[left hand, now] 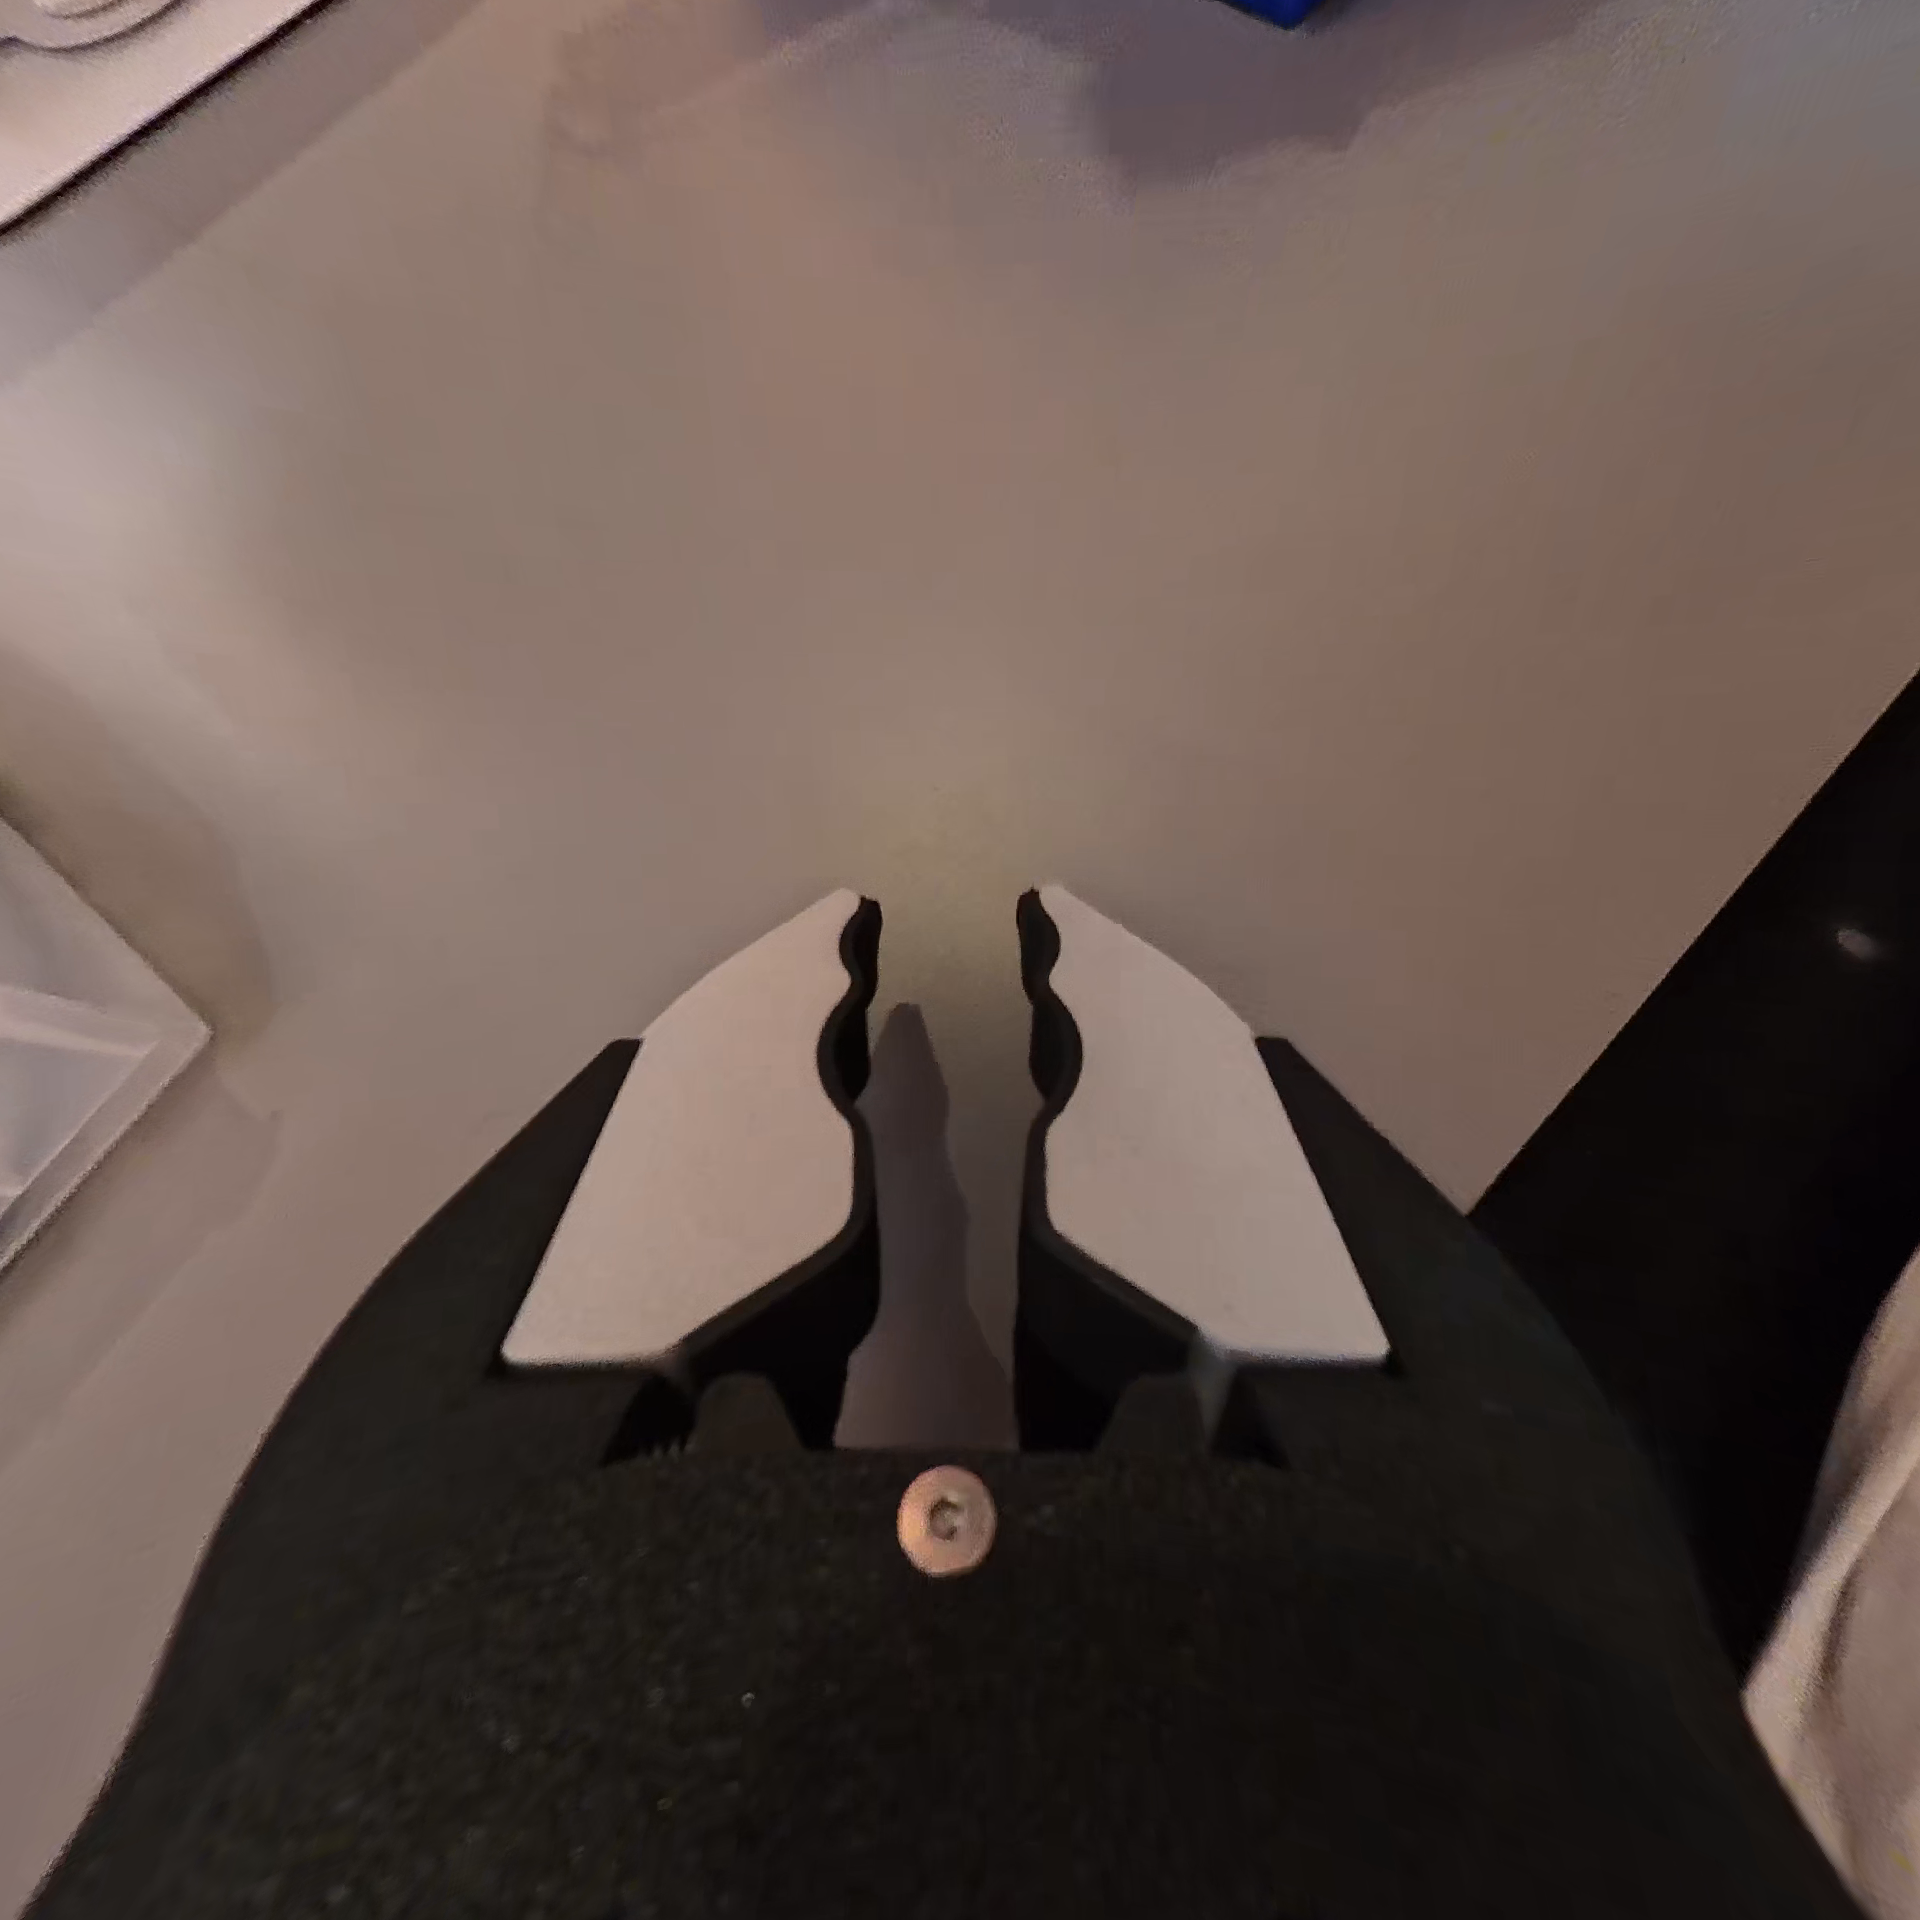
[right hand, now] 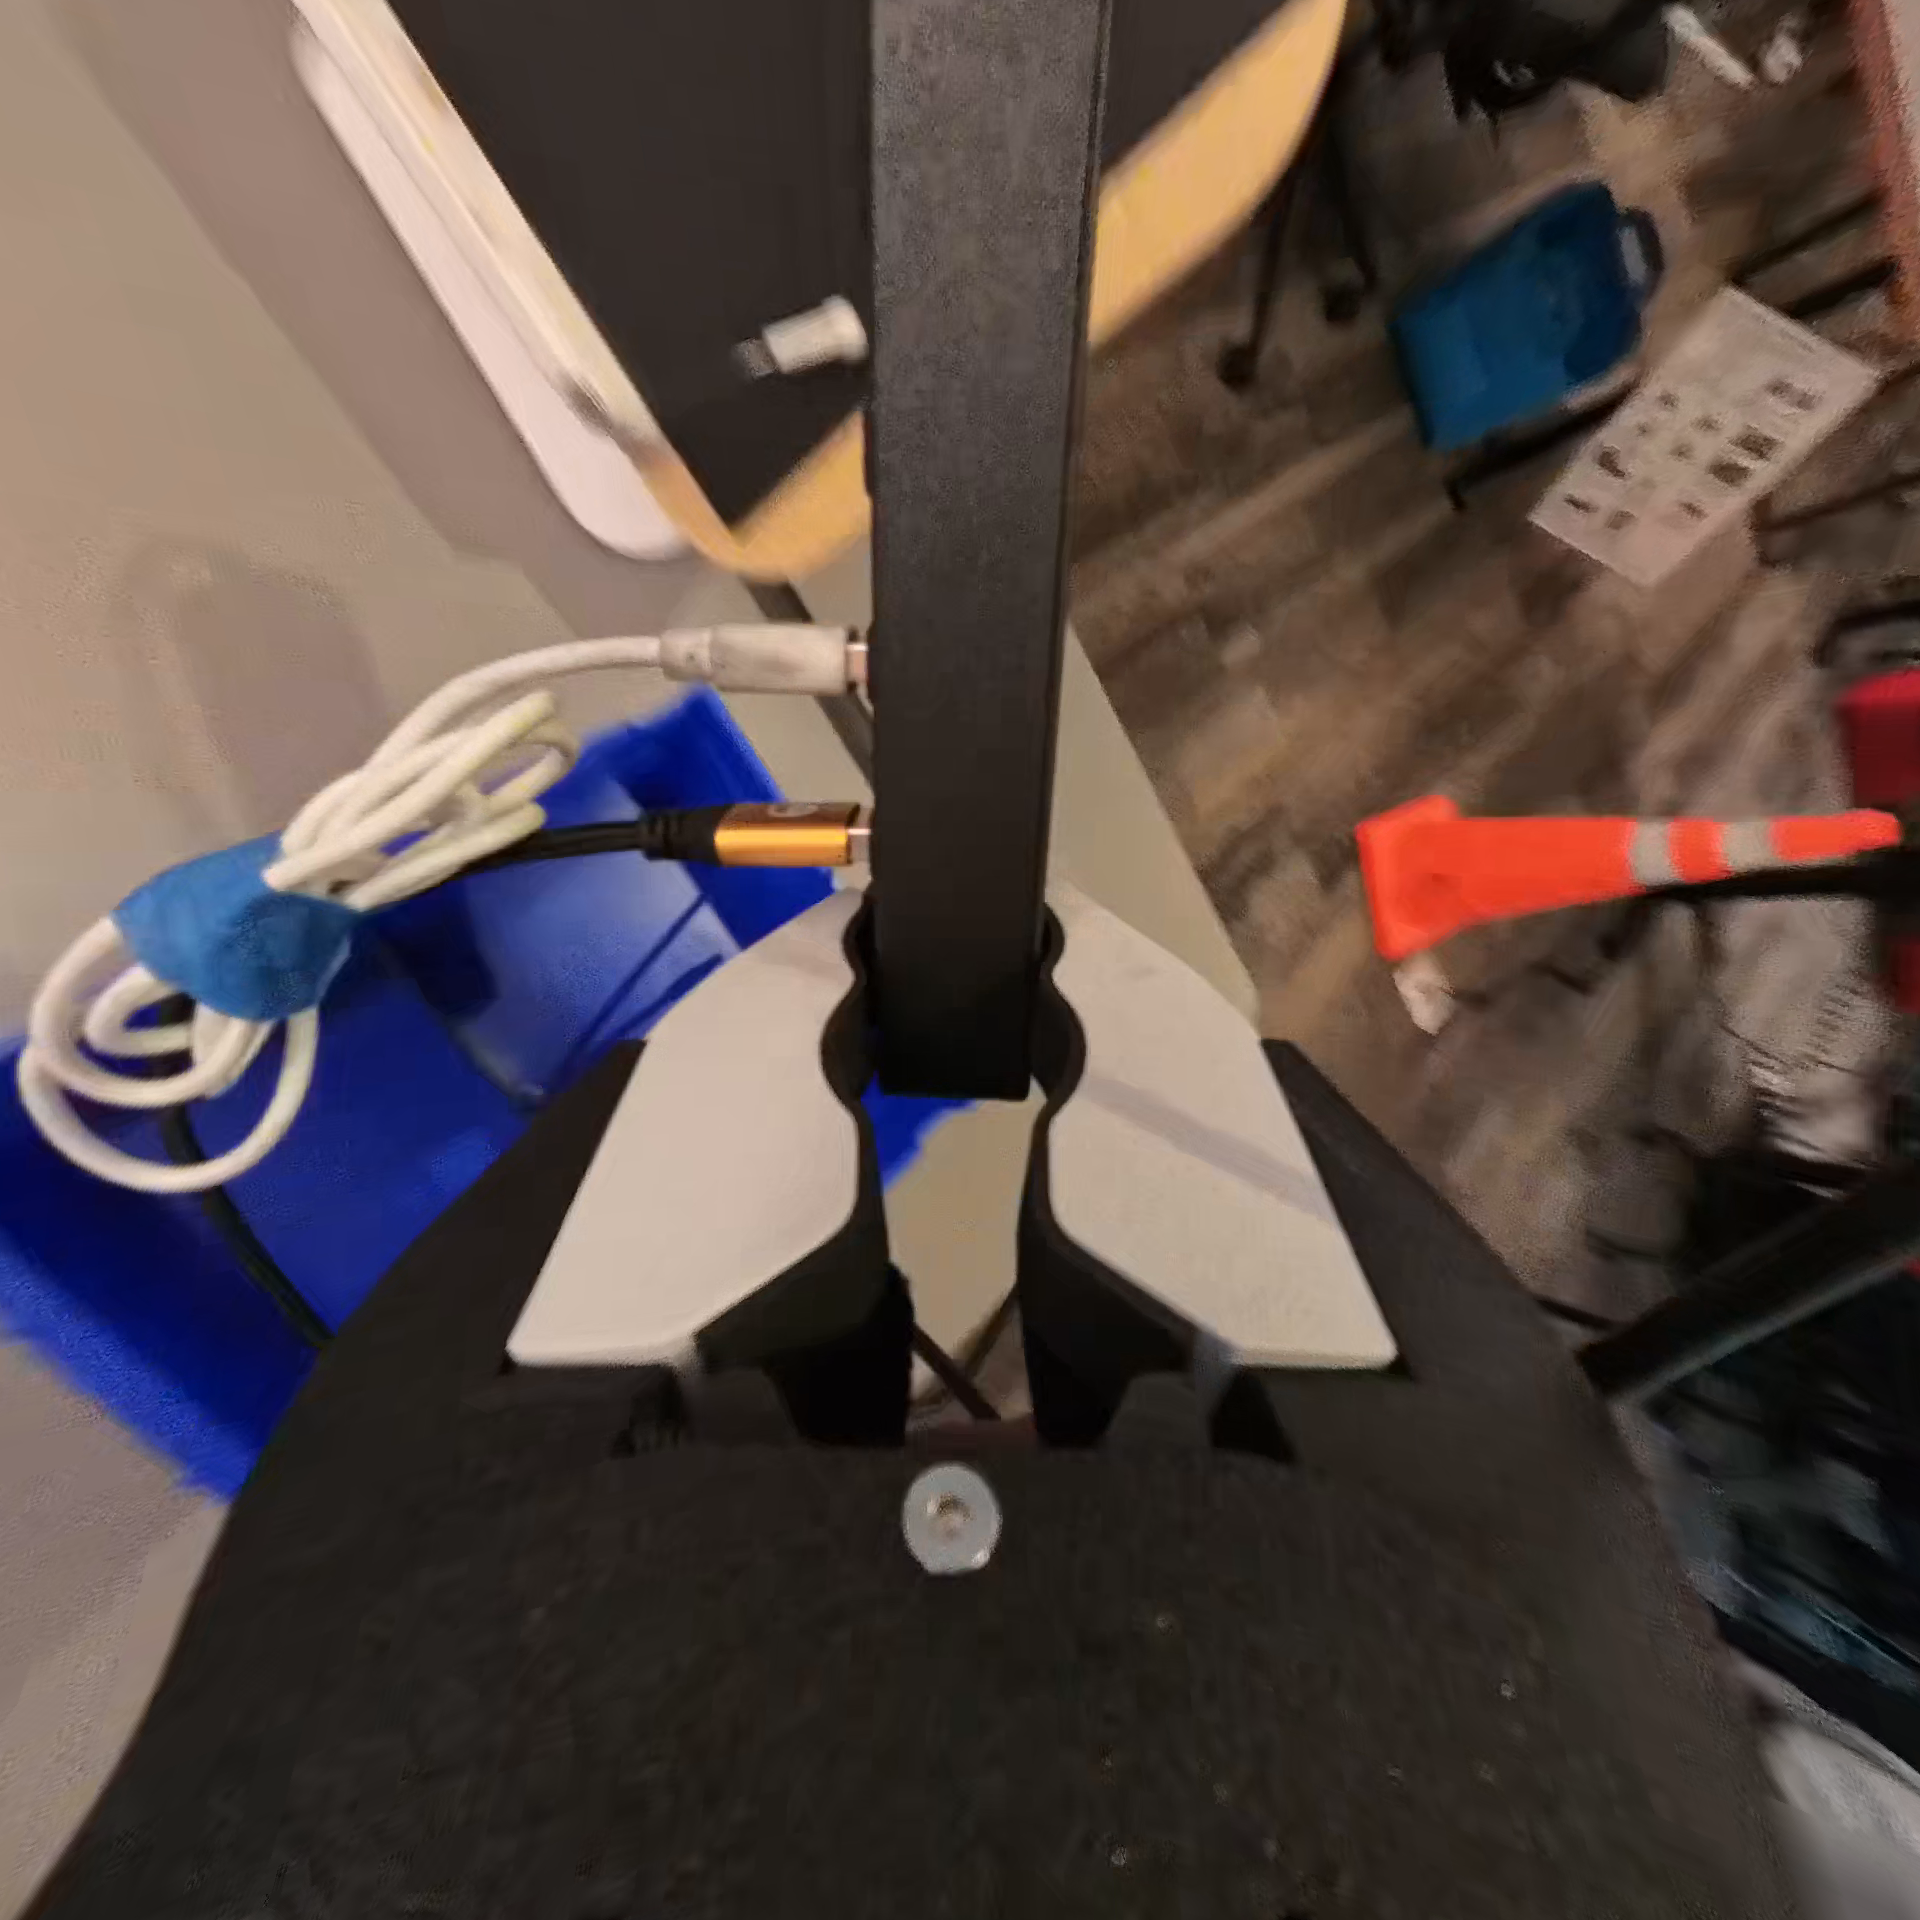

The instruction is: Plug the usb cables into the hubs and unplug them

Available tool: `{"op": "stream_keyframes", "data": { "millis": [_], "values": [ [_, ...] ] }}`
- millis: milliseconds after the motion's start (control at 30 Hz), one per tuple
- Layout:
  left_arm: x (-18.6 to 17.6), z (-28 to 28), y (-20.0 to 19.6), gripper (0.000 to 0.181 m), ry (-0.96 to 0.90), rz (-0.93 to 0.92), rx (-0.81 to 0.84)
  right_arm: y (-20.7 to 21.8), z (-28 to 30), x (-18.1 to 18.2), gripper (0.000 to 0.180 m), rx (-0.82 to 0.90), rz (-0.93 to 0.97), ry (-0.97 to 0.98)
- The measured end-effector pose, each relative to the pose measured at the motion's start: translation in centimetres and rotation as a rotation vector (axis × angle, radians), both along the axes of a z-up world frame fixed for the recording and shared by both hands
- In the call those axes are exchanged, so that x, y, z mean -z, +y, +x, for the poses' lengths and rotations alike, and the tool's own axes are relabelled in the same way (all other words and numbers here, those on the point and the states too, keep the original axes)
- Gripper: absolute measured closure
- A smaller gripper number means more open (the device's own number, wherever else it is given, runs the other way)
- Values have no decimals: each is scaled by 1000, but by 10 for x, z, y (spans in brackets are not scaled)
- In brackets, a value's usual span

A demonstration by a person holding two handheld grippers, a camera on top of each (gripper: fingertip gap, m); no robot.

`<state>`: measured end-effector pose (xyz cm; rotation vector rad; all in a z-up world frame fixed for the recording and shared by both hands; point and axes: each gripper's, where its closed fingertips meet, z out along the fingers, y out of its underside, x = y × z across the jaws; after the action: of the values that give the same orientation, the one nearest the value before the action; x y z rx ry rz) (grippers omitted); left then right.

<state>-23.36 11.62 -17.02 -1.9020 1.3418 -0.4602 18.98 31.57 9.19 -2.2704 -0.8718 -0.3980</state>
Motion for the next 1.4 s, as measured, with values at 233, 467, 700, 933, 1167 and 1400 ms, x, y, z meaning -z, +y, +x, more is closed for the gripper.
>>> {"op": "stream_keyframes", "data": {
  "millis": [233, 467, 700, 933, 1167, 1400],
  "values": [
    [4, -2, -2, 155, 54, 77, 24, 2, 52, 82, 154, -12, 35, -473],
    [3, -11, 3, 155, 28, 32, -14, -37, 65, 178, 153, -116, -313, -346],
    [7, -12, 8, 155, 19, -13, -36, -55, 67, 201, 154, -122, -597, -224],
    [7, -12, 11, 155, 21, -14, -38, -33, 75, 242, 153, -16, -816, -423],
    [9, -17, 15, 155, 2, -64, -56, -23, 73, 264, 148, -58, -714, -504],
    [8, -16, 13, 155, -61, -162, -73, -31, 18, 203, 140, -168, -490, 2]
  ]
}}
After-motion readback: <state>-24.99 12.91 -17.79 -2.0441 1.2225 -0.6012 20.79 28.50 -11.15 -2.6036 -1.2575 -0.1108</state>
